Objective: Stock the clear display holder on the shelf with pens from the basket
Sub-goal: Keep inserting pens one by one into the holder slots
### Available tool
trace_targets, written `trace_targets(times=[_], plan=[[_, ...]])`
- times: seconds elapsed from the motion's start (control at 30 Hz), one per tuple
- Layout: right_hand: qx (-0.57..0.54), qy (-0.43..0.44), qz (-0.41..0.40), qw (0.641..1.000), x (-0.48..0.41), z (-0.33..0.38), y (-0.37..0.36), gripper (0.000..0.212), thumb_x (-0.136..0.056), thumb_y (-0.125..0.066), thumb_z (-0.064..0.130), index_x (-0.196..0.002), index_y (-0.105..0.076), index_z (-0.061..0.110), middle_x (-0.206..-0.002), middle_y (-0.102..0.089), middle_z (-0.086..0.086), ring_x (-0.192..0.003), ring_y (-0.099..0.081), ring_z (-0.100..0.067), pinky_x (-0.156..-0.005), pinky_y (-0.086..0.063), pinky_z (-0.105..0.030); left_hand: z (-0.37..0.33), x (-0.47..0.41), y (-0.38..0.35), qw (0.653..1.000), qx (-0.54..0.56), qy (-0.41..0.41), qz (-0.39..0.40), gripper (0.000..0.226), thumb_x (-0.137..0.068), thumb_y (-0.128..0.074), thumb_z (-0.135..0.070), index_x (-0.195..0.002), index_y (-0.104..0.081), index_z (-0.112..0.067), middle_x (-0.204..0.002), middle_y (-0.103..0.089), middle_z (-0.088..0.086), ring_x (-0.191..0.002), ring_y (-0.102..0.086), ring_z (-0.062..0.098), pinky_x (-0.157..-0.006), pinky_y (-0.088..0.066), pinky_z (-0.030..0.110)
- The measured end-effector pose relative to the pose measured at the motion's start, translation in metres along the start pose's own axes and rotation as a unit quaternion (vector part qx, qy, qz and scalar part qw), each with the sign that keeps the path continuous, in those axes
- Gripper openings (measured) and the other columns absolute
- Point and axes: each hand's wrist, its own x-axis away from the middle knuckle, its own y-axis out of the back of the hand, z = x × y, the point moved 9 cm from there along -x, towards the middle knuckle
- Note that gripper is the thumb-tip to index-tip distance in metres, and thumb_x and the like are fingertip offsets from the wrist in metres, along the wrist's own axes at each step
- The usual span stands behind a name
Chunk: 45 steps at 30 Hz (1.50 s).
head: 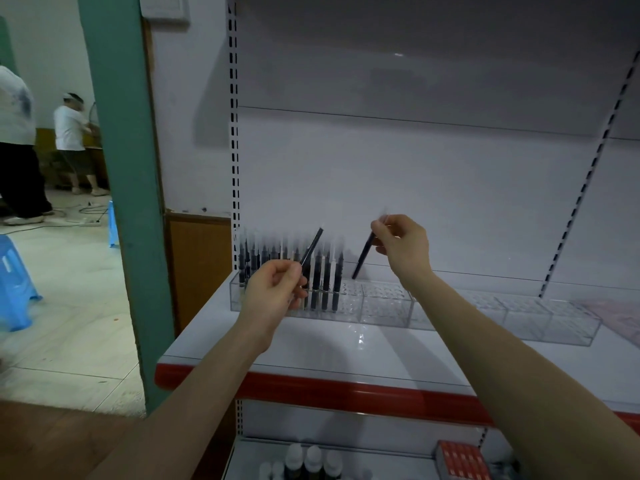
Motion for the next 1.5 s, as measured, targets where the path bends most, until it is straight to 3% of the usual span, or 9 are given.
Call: trace_targets(times=[0.23, 0.5, 0.77, 1.0, 1.1, 1.17, 1.3, 1.4, 1.5], plan=[[0.05, 0.021, 0.047, 0.997, -0.006, 0.001, -0.025, 0.004, -0.089, -0.06, 0.013, -0.088, -0.059, 0.009, -0.084, -0.062, -0.009, -0.078, -0.06, -0.024, -0.074, -0.055, -0.035, -0.001, -0.003, 0.0, 1.0, 0.013, -0.012, 0.017, 0.026, -0.093, -0.051, -0.007, -0.117, -0.05, -0.019, -0.077, -0.054, 0.003, -0.066, -0.051, 0.01, -0.051, -0.046, 0.013], [0.116, -0.004, 0.094, 0.989, -0.01, -0.012, -0.041, 0.005, -0.088, -0.062, 0.014, -0.088, -0.058, 0.01, -0.082, -0.063, -0.009, -0.076, -0.062, -0.025, -0.082, -0.053, -0.04, -0.004, -0.004, 0.001, 0.999, 0.024, -0.014, 0.018, 0.022, -0.089, -0.059, -0.009, -0.11, -0.061, -0.015, -0.084, -0.065, 0.0, -0.078, -0.061, 0.011, -0.065, -0.049, 0.019], [0.147, -0.023, 0.111, 0.983, -0.008, -0.021, -0.046, 0.013, -0.088, -0.062, 0.014, -0.092, -0.062, 0.002, -0.087, -0.065, -0.015, -0.082, -0.064, -0.031, -0.085, -0.053, -0.044, 0.001, -0.004, 0.003, 0.998, 0.057, 0.011, 0.021, 0.022, -0.086, -0.061, -0.006, -0.107, -0.06, -0.013, -0.082, -0.069, 0.002, -0.082, -0.065, 0.018, -0.08, -0.054, 0.036], [0.149, -0.03, 0.112, 0.982, -0.01, -0.023, -0.047, 0.009, -0.089, -0.061, 0.014, -0.087, -0.059, 0.006, -0.084, -0.063, -0.015, -0.073, -0.062, -0.031, -0.081, -0.055, -0.046, 0.004, -0.004, 0.003, 0.998, 0.058, 0.012, 0.032, 0.018, -0.085, -0.062, -0.003, -0.101, -0.062, -0.012, -0.078, -0.069, 0.002, -0.072, -0.065, 0.014, -0.063, -0.058, 0.026], [0.156, -0.036, 0.114, 0.98, -0.011, -0.025, -0.046, 0.015, -0.089, -0.061, 0.013, -0.091, -0.06, -0.002, -0.087, -0.064, -0.019, -0.079, -0.065, -0.036, -0.082, -0.055, -0.045, 0.004, -0.003, 0.002, 0.998, 0.052, 0.013, 0.037, 0.017, -0.085, -0.062, -0.004, -0.1, -0.062, -0.012, -0.075, -0.069, 0.0, -0.068, -0.066, 0.012, -0.063, -0.058, 0.027], [0.166, -0.042, 0.128, 0.977, -0.008, -0.031, -0.049, 0.017, -0.09, -0.06, 0.011, -0.093, -0.06, -0.006, -0.087, -0.062, -0.017, -0.076, -0.063, -0.028, -0.082, -0.055, -0.042, 0.003, -0.003, 0.001, 0.998, 0.053, 0.011, 0.04, 0.015, -0.085, -0.061, -0.003, -0.096, -0.062, -0.014, -0.072, -0.069, -0.001, -0.064, -0.066, 0.009, -0.06, -0.058, 0.025], [0.181, -0.035, 0.128, 0.974, -0.005, -0.039, -0.05, 0.01, -0.09, -0.06, 0.014, -0.084, -0.058, 0.005, -0.085, -0.063, -0.014, -0.081, -0.063, -0.028, -0.085, -0.054, -0.044, 0.001, -0.002, 0.001, 0.998, 0.053, 0.008, 0.036, 0.017, -0.085, -0.061, -0.002, -0.093, -0.059, -0.017, -0.076, -0.066, 0.003, -0.061, -0.065, 0.007, -0.055, -0.056, 0.022], [0.177, -0.048, 0.132, 0.974, -0.006, -0.04, -0.05, 0.014, -0.09, -0.06, 0.015, -0.095, -0.061, 0.002, -0.094, -0.067, -0.018, -0.088, -0.066, -0.03, -0.087, -0.053, -0.043, 0.0, -0.002, 0.0, 0.998, 0.054, 0.01, 0.032, 0.022, -0.085, -0.061, -0.002, -0.091, -0.057, -0.023, -0.077, -0.065, 0.004, -0.067, -0.064, 0.012, -0.055, -0.056, 0.022], [0.192, -0.056, 0.139, 0.97, -0.003, -0.04, -0.048, 0.038, -0.089, -0.062, 0.021, -0.118, -0.054, -0.002, -0.104, -0.066, -0.017, -0.095, -0.063, -0.028, -0.093, -0.05, -0.041, 0.0, -0.004, -0.003, 0.998, 0.056, 0.016, 0.026, 0.022, -0.085, -0.062, -0.003, -0.092, -0.058, -0.023, -0.08, -0.065, 0.006, -0.075, -0.064, 0.018, -0.059, -0.057, 0.025]])
